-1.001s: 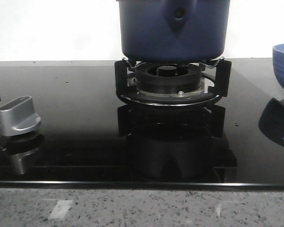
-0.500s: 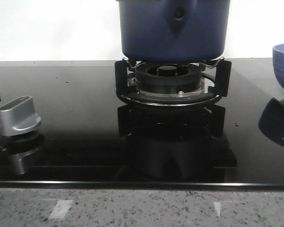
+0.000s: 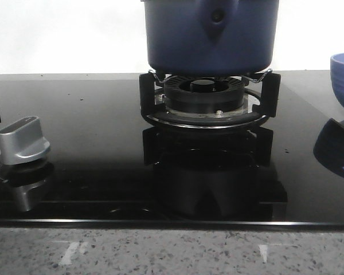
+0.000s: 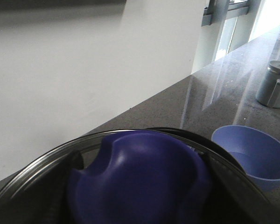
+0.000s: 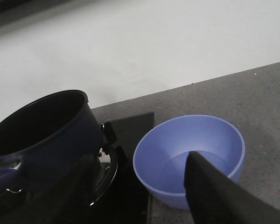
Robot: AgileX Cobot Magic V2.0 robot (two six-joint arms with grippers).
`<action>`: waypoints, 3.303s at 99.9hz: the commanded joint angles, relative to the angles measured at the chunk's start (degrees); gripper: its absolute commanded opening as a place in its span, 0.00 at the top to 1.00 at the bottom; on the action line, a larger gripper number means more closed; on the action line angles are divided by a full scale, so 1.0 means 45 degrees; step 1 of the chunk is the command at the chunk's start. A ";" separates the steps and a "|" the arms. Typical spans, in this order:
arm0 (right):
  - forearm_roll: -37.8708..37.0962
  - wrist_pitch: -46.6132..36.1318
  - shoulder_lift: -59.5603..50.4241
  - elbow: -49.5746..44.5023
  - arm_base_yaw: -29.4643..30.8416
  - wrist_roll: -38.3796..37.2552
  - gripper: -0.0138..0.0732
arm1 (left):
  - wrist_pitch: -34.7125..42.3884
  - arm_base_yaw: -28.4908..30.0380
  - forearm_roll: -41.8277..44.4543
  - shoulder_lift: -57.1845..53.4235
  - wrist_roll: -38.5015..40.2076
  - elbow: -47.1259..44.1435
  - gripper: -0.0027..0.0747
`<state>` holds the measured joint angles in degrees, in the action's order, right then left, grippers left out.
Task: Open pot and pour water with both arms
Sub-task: 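Reach the right gripper to the light blue bowl rim and grasp it, then lift the bowl with the right gripper and carry it over the pot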
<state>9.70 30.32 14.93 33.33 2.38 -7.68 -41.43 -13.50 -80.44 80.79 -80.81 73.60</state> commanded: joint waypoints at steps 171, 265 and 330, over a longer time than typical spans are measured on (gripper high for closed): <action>0.0079 0.6568 1.3932 0.7256 0.3281 -0.0666 0.43 | 0.0626 0.0473 -0.1802 -0.2230 0.0033 -0.1761 0.56; 0.0766 0.5999 1.3538 0.7053 0.3281 -0.0310 0.93 | 0.0626 0.0473 -0.1981 -0.2230 0.0033 -0.1761 0.56; 0.1090 0.8871 1.4157 1.4046 0.1081 0.0099 0.91 | 0.0626 0.0473 -0.2181 -0.2230 0.0033 -0.1761 0.56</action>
<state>12.93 71.00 78.68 91.13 8.32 -7.68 -38.66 -11.58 -85.58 72.82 -80.81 63.89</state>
